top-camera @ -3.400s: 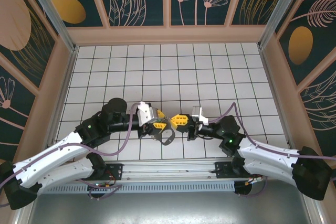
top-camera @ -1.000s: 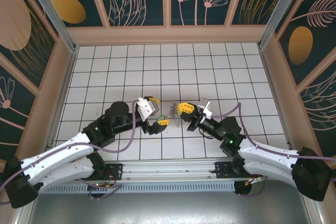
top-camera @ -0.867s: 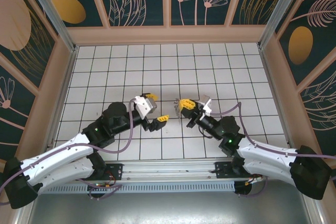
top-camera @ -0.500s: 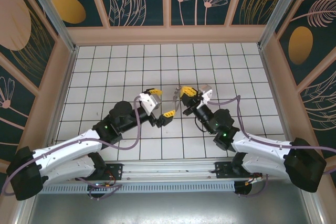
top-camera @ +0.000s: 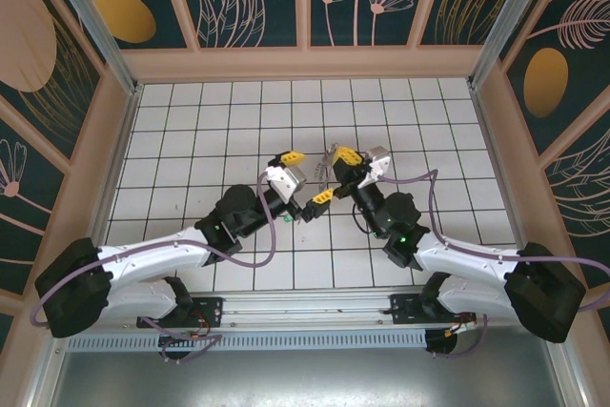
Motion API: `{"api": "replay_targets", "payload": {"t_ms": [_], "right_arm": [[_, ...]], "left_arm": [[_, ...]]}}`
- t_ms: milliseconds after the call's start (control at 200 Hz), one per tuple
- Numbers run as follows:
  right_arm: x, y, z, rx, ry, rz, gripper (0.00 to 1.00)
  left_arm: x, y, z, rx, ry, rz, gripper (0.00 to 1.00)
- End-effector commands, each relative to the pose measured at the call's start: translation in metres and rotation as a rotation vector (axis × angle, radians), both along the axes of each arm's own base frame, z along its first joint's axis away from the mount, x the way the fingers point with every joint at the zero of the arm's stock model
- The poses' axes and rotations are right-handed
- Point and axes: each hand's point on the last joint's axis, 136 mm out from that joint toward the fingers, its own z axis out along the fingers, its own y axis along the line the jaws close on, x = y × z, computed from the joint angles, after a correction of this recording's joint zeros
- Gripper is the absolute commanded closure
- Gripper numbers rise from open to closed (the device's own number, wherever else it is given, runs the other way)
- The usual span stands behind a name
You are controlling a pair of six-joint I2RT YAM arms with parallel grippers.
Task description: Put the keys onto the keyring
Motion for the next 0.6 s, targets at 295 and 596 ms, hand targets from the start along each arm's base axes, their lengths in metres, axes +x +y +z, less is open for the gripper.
{"api": "replay_targets", "payload": {"t_ms": [295,596], "right_arm": [[-0.015,0.002,0.038,0.19,-0.046,0.132,1.0],[-0.019,0.0,0.039,0.19,-0.042,0.163,1.0]], "left_arm": [[0.021,-0.008,-0.02,0.038,-0.006,0.082,0.14],[0.03,-0.011,-0.032,0.086,-0.019,0.115,0.32]]}}
